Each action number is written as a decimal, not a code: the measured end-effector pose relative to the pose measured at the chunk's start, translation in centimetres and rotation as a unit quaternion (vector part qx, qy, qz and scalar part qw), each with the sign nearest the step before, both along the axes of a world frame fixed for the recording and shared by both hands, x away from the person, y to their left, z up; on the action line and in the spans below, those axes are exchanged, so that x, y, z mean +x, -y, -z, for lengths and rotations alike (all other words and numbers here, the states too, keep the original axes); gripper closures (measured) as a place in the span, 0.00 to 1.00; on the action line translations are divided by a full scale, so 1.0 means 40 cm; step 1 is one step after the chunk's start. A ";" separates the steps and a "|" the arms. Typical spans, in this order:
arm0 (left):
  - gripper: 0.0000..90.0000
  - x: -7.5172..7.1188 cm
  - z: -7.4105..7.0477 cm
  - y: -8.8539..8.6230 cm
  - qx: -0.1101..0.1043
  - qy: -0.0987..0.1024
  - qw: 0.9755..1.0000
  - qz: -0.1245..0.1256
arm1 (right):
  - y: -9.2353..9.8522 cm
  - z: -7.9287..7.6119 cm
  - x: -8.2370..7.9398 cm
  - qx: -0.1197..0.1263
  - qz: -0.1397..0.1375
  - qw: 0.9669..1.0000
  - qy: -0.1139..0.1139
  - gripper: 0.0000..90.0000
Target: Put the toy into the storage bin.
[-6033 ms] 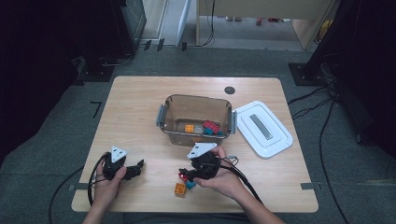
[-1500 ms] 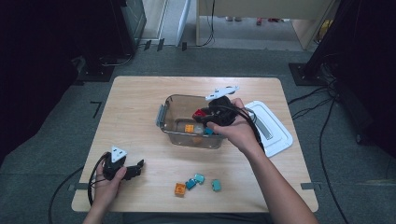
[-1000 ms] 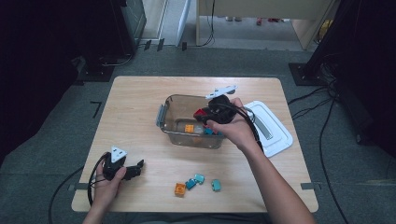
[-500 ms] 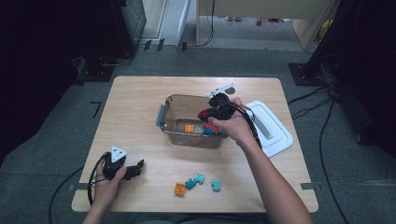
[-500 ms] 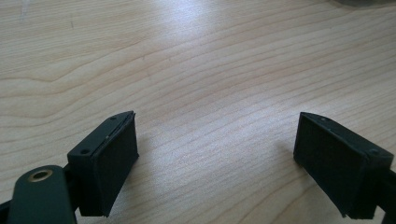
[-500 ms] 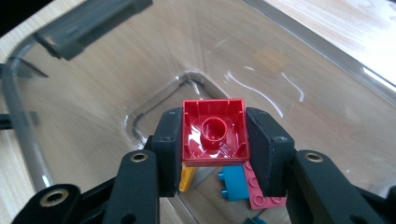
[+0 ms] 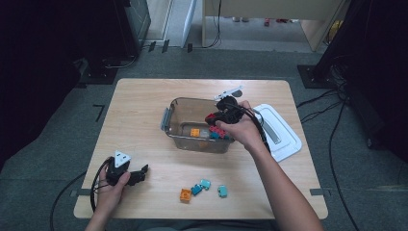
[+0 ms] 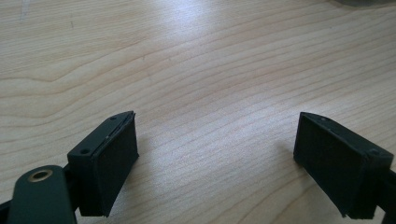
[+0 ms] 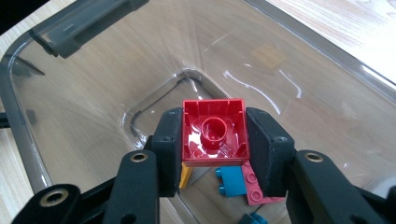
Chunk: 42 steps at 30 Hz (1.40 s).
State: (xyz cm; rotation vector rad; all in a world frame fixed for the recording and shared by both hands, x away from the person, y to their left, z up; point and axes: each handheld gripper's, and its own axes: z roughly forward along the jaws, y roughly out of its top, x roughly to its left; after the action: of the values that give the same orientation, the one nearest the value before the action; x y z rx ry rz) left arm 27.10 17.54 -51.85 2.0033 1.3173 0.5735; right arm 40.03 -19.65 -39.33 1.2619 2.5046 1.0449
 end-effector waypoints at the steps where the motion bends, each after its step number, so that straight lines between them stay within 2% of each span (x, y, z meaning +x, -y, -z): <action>1: 0.15 0.000 0.000 0.000 0.000 0.000 1.000 0.000 | 0.000 0.000 0.000 0.001 0.000 1.000 0.000 0.66; 4: 0.15 0.000 0.000 0.000 0.000 0.000 1.000 0.000 | 0.003 0.000 0.002 0.001 0.004 1.000 0.001 0.66; 13: 0.15 0.000 0.000 0.000 0.000 0.000 1.000 0.000 | 0.008 -0.009 -0.003 0.010 0.012 1.000 0.002 0.52; 17: 0.15 0.000 0.000 0.000 0.000 0.000 1.000 0.000 | 0.012 -0.018 -0.012 0.025 0.007 1.000 0.009 0.48; 19: 0.15 0.000 0.000 0.000 0.000 0.000 1.000 0.000 | 0.013 -0.025 -0.022 0.026 0.002 0.999 0.020 0.44; 22: 0.15 0.000 0.000 0.000 0.000 0.000 1.000 0.000 | 0.013 -0.037 -0.040 0.029 -0.006 0.999 0.033 0.37; 29: 0.15 0.000 0.000 0.000 0.000 0.001 1.000 0.000 | 0.017 -0.063 -0.101 0.052 -0.039 0.996 0.057 0.31; 35: 0.15 0.000 0.000 0.000 0.000 0.001 1.000 0.000 | 0.016 -0.078 -0.155 0.054 -0.053 0.994 0.085 0.30; 42: 0.15 0.000 0.000 0.000 0.001 0.000 1.000 0.000 | -0.003 -0.085 -0.220 0.058 -0.078 0.990 0.098 0.27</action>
State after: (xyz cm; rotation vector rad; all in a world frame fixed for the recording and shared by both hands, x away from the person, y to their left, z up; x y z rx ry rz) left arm 27.11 17.54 -51.85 2.0040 1.3170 0.5747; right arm 31.22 -19.55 -35.92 0.9473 2.4535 1.2993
